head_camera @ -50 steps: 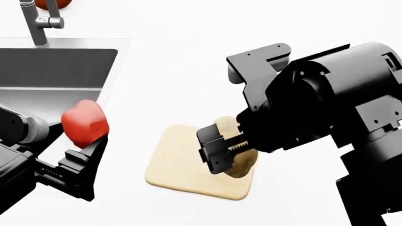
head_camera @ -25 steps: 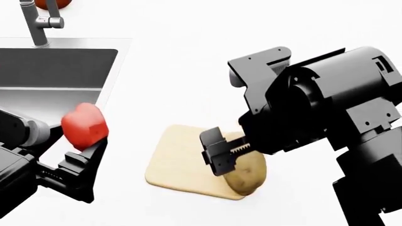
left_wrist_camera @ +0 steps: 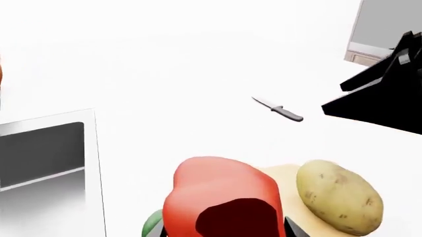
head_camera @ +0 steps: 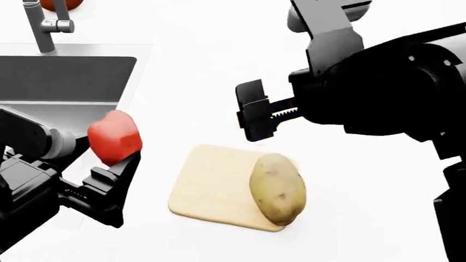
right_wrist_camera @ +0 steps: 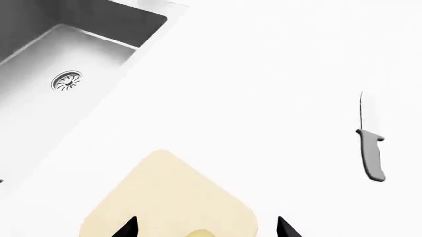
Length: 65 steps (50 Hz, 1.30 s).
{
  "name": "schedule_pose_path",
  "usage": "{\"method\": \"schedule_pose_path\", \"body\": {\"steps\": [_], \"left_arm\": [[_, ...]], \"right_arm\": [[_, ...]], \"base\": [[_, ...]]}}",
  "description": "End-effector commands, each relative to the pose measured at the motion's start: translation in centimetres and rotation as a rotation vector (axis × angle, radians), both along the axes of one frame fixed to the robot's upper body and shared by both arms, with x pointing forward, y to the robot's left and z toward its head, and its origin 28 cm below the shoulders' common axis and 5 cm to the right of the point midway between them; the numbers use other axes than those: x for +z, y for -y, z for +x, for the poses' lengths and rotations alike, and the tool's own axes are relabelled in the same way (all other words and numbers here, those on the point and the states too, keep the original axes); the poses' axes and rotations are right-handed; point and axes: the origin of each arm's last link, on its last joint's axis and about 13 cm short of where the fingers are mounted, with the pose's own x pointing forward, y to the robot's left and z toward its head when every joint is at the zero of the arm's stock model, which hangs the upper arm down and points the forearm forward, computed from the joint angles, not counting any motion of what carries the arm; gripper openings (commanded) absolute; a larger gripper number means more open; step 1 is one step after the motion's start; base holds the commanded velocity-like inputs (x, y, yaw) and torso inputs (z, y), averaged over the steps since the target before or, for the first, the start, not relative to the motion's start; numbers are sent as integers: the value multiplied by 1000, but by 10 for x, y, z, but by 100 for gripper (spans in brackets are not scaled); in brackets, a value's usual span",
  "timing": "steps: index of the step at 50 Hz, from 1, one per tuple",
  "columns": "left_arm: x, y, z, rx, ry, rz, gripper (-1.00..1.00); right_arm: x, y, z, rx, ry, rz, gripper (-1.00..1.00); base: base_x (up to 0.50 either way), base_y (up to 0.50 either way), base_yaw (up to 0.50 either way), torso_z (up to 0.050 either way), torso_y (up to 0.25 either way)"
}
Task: Pick the vegetables from the sink and place them on the cutting board.
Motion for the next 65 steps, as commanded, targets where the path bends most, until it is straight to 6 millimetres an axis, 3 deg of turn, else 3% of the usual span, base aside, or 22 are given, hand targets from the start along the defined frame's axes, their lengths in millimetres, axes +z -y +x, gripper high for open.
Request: {"method": "schedule_pose_path", "body": {"steps": [1,11,18,37,50,60,61,65], "left_arm": [[8,26,14,-109,-19,36,-100],[13,53,43,-219,-83,86,-100],[0,65,64,-228,-146,135,-100],[-22,70,83,-157,-203,185,-100],[-38,72,81,-156,-247,223,-100],[-33,73,79,-166,-249,218,-100],[-32,73,78,-167,-248,218,100],[-28,73,79,-160,-244,213,100]], "right_arm": [[20,23,-24,-99,233,116,100],[36,38,-46,-122,282,187,100],[35,42,-54,-127,272,190,100],[40,41,-61,-101,265,235,100],[32,40,-63,-93,242,249,100],[26,42,-63,-100,231,245,100],[25,43,-64,-101,231,244,100],[24,43,-65,-105,230,242,100]], "base": [[0,0,0,0,0],[0,0,0,0,0],[0,0,0,0,1],[0,0,0,0,0],[0,0,0,0,0],[0,0,0,0,1],[0,0,0,0,0],[0,0,0,0,0]]}}
